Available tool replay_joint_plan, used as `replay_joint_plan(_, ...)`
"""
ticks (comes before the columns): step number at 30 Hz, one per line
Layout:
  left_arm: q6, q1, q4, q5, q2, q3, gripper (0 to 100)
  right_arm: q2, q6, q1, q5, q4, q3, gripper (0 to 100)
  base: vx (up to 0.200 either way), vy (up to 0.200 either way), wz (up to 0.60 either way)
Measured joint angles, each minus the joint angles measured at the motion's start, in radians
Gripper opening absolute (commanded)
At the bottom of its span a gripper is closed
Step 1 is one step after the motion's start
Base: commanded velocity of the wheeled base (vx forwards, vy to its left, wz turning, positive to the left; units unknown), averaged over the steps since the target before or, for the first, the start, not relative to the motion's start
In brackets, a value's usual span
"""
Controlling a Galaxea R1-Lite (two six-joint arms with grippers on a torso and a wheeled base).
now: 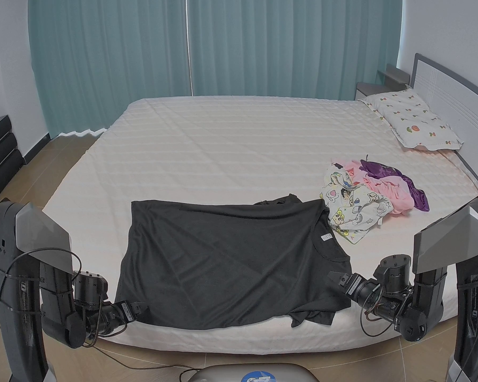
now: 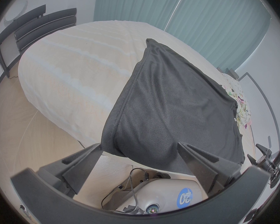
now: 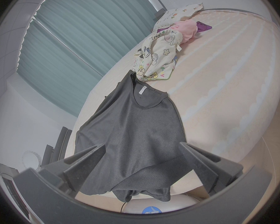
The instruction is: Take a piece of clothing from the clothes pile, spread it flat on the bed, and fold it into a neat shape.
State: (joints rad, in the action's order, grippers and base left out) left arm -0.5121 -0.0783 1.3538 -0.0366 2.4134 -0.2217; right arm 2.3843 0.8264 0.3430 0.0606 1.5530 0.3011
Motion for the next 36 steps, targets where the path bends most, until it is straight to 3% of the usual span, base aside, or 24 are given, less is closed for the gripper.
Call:
replay_joint_plan(5, 0.000, -0.001, 0.000, 0.005, 0.005, -0.008, 0, 0.006, 0.000, 0.001, 0.000, 0.000, 0.002, 100, 0.000, 0.000, 0.00)
replay_joint_plan(15, -0.003, 0.003, 0.000, 0.108, 0.009, 0.008, 0, 0.015, -0.001, 0.000, -0.004, 0.000, -0.003, 100, 0.000, 0.000, 0.00)
replay_joint_plan(25, 0.051, -0.001, -0.009, 0.169, -0.008, 0.050, 0, 0.049, -0.014, 0.000, -0.068, 0.000, -0.026, 100, 0.000, 0.000, 0.00)
replay_joint_plan(36, 0.053, 0.017, -0.008, 0.171, -0.006, 0.030, 0, 0.093, -0.136, 0.039, -0.124, 0.000, -0.111, 100, 0.000, 0.000, 0.00)
